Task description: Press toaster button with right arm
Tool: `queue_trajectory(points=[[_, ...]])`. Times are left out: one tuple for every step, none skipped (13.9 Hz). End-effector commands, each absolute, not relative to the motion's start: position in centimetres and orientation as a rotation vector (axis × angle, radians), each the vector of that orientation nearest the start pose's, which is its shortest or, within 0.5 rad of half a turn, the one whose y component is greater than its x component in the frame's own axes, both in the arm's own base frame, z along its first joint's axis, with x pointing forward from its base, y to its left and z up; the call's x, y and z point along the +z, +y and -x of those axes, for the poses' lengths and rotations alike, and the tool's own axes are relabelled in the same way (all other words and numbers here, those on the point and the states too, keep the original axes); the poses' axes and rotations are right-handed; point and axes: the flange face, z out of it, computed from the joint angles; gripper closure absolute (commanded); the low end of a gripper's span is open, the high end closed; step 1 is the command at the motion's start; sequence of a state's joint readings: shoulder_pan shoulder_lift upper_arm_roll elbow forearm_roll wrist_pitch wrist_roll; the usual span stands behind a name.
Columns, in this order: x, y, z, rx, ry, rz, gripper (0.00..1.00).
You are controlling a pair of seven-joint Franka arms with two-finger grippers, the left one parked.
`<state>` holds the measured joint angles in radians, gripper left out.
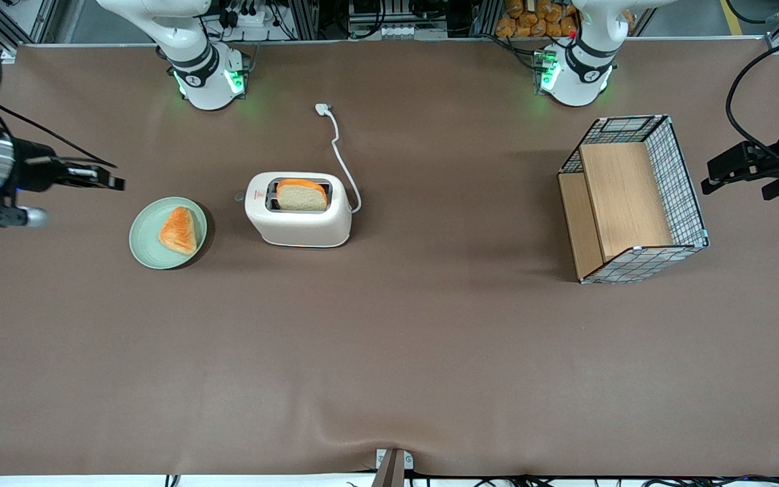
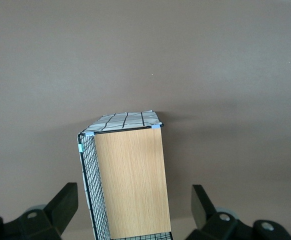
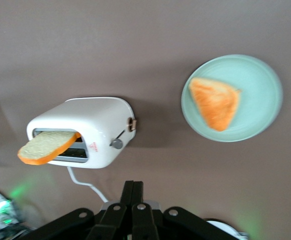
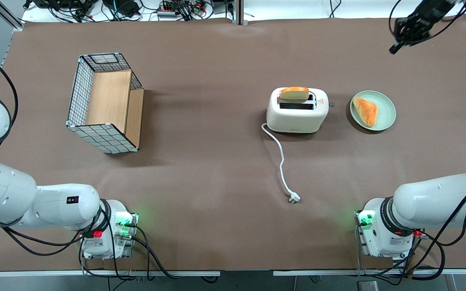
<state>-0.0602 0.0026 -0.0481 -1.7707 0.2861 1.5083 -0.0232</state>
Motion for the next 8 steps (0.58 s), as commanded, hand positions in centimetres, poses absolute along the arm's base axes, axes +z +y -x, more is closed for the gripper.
queue_trajectory(points=[[58.0,-2.5,-52.7,0.276,0.125,2.926,0.96],[59.2,-2.1,-52.4,0.249,0.1,2.977,0.83],[60.3,-1.9,-52.0,0.222,0.067,3.035,0.73],[61.3,-1.8,-51.5,0.194,0.051,3.075,0.55],[62.1,-1.9,-51.2,0.168,0.05,3.084,0.35],[62.8,-2.0,-51.1,0.147,0.05,3.09,0.15],[63.0,-2.4,-51.1,0.143,0.058,3.1,0.0],[63.0,-2.6,-51.1,0.143,0.056,3.12,0.0]])
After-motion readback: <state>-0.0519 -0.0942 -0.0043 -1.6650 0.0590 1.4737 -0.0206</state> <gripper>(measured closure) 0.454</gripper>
